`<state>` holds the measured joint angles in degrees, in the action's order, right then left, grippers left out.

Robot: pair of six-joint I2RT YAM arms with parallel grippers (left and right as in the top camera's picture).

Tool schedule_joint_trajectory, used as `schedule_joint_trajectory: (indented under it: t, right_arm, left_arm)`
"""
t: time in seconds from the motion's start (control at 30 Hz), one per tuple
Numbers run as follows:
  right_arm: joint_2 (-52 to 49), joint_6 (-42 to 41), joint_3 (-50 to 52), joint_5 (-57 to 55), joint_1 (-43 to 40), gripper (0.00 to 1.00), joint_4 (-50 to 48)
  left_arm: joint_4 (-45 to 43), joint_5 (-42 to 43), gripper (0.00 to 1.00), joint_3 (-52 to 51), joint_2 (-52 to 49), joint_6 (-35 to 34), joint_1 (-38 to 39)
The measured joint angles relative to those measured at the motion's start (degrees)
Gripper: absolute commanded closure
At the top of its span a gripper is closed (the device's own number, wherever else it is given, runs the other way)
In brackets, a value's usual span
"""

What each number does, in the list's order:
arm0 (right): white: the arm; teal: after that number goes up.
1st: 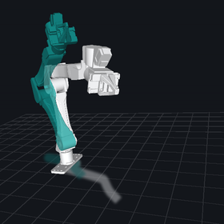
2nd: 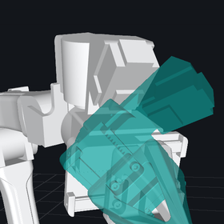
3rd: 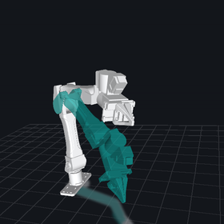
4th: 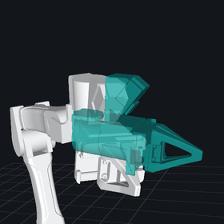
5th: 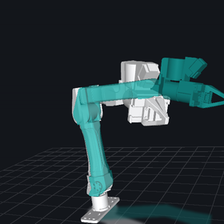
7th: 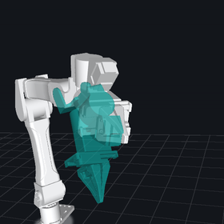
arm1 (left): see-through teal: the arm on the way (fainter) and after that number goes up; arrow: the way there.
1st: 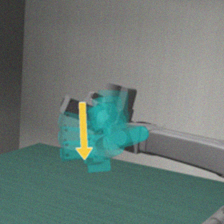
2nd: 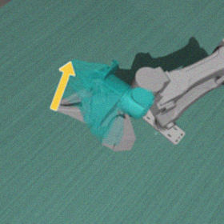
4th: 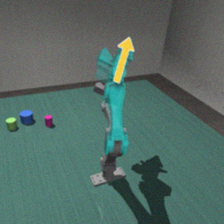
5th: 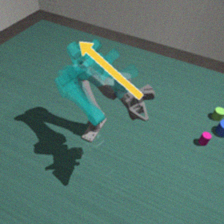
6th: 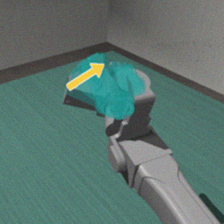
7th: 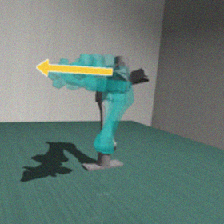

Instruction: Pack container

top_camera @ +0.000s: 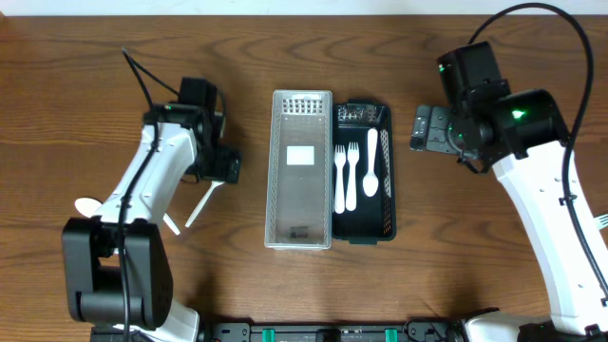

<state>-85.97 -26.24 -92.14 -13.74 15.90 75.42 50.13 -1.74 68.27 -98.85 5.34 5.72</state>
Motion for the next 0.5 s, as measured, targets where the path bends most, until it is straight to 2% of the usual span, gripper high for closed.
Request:
schedule_joint_trajectory:
  t: [0.27,0.5]
  right_arm:
    - [0.00,0.90,0.00,-0.02,-3.02,0.01,0.00]
    - [0.00,1.99,-0.02,0.42,-4.79,0.01,0.02]
  left_arm:
    - [-5.20,0.55,0.01,-6.84,-0.37,5.60,0.00]
    - [-13.14,1.03,0.01,-11.67,-0.39,8.68,0.00]
